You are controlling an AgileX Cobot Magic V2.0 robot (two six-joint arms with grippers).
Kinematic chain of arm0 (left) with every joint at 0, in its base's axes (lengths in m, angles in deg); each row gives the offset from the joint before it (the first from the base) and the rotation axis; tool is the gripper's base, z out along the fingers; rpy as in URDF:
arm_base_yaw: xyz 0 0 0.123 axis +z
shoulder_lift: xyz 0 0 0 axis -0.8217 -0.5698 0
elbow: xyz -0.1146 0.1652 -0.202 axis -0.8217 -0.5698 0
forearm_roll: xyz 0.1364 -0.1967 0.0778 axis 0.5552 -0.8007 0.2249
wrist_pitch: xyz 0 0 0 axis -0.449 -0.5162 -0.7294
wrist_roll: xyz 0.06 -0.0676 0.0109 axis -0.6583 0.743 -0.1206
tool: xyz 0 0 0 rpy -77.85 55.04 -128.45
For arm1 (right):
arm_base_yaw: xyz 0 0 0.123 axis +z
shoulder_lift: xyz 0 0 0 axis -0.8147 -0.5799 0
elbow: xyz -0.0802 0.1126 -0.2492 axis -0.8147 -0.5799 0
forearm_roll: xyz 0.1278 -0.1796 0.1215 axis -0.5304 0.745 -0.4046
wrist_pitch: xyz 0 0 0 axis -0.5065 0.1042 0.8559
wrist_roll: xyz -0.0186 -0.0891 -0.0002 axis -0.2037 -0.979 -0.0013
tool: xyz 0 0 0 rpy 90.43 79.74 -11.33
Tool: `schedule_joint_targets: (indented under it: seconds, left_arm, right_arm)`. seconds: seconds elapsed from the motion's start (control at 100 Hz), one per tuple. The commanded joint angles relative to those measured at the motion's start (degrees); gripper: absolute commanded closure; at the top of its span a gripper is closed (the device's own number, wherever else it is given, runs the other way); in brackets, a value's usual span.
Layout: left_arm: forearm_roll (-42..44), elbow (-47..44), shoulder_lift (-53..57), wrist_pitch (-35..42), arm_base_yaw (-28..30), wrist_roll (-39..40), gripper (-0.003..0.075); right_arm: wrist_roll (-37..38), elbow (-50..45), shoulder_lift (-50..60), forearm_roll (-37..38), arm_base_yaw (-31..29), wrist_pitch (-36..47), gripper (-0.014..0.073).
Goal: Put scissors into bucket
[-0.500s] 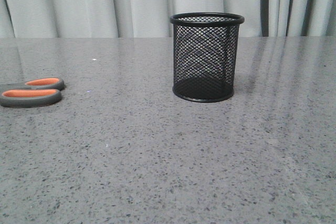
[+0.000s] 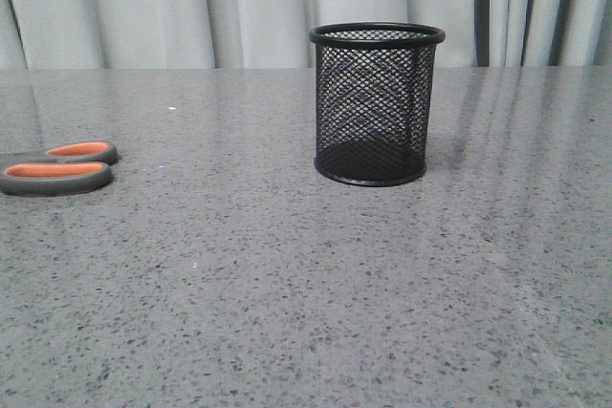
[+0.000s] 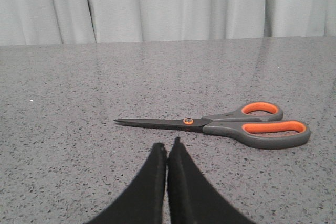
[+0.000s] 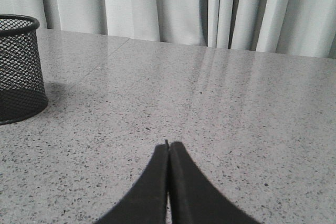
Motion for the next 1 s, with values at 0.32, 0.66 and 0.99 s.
schedule_joint_targets:
  seconds: [0.32,0.66,0.99]
  left_arm:
    - [-0.4,-1.6,1.4,4.3,0.1,0.4,0.0741]
    - [-0.6,-1.6,1.4,4.4,0.1,0.4,0.0741]
    - [-13.3,-1.6,1.4,7.4,0.1,0.4,0.0741]
  right_arm:
    - [-0.2,-1.0,1.5,0.4,-0.3,4.2,0.0649]
    - [-0.2,-1.0,1.5,0.0,-0.3,4.8,0.0649]
    - [-0.2,-1.0,1.5,-17.6,-0.3,7.0,0.0649]
